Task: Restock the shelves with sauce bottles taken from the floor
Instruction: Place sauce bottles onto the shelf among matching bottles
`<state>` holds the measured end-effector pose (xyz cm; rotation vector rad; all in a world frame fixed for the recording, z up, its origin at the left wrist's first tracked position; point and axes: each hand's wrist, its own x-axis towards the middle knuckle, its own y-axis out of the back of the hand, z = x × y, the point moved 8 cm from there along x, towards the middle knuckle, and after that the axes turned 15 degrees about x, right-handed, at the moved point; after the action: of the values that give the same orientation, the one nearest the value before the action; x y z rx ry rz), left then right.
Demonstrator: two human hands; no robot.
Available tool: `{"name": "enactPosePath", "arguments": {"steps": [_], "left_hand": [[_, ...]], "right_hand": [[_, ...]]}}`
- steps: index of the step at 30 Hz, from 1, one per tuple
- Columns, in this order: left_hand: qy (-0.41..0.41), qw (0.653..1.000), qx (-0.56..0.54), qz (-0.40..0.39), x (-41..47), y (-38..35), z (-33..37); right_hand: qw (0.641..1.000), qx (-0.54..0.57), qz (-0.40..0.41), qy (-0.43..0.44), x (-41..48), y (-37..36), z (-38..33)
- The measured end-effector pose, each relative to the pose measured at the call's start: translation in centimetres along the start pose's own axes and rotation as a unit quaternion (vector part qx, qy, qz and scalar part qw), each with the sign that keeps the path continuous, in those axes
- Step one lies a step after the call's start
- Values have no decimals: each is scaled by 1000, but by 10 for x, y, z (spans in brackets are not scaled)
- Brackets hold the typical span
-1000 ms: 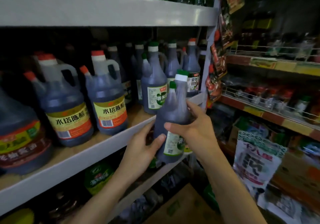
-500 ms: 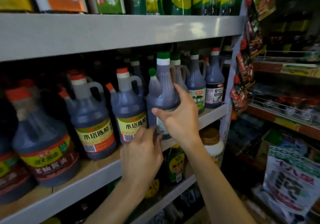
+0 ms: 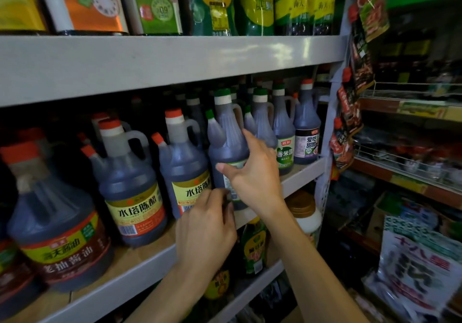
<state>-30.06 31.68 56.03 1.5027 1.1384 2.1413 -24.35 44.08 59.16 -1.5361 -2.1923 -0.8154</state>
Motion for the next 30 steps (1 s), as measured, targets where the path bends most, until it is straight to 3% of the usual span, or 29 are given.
{"name": "enactPosePath", "arguments": {"steps": [6, 10, 14, 19, 26, 28, 30], "left_hand": [[-25, 990, 105, 89, 14, 29, -13], [-3, 981, 185, 61, 37, 42, -25], [4, 963, 266, 34, 49, 53, -38], [-36, 966, 255, 32, 47, 60, -51], [-53, 969, 237, -33, 51, 56, -53], [-66, 975, 212, -11, 56, 64, -45], [-99, 967, 224, 73, 64, 79, -30]], "right_hand": [[994, -96, -52, -2, 8, -1, -13], [984, -165, -63, 13, 8, 4, -25], [988, -141, -56, 10, 7, 3, -29], [989, -136, -47, 33, 3, -16, -30], [984, -173, -16, 48, -7, -22, -25], [982, -182, -17, 50, -9, -22, -22], [981, -187, -16, 53, -11, -22, -21]]}}
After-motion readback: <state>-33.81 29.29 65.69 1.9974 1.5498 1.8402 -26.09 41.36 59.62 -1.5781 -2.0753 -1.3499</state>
